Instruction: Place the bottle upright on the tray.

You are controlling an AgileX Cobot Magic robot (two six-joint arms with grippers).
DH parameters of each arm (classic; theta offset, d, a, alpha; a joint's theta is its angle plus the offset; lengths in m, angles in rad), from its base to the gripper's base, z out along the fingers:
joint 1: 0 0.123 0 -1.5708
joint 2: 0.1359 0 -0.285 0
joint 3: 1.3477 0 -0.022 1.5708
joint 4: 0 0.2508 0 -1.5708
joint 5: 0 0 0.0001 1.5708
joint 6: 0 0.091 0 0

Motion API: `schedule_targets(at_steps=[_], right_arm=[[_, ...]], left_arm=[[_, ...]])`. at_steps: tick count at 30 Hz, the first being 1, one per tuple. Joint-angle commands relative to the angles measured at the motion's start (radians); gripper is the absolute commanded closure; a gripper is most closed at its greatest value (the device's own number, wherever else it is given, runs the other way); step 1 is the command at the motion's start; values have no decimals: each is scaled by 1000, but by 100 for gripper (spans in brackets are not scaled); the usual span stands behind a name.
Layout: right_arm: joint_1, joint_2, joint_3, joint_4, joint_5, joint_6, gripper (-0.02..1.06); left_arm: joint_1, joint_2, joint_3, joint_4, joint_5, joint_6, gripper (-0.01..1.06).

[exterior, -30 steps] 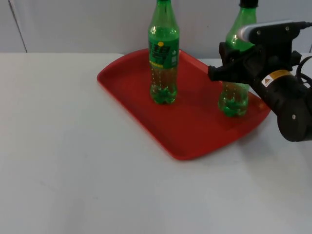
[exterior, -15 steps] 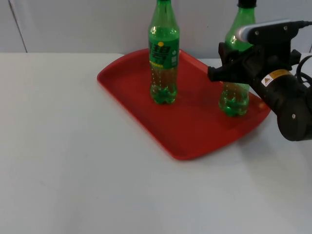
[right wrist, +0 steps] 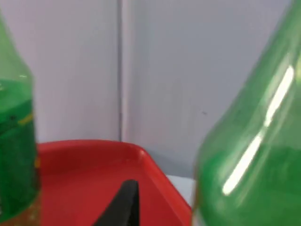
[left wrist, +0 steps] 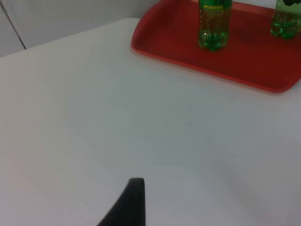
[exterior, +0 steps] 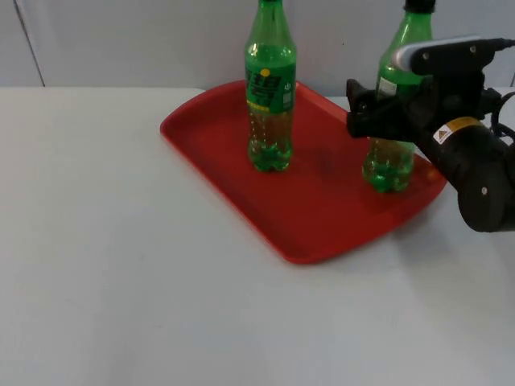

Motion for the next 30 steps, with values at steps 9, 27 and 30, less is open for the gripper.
schedule_targets(at_steps=[9, 27, 30], right_arm=[[7, -82, 131, -19, -1, -7, -1], [55, -255, 363, 48, 78, -19, -1], [55, -307, 391, 48, 149, -38, -1]], left_arm=[[-8, -3, 3, 5, -4, 0, 0], [-8, -3, 3, 5, -4, 0, 0], [-8, -3, 3, 5, -4, 0, 0]])
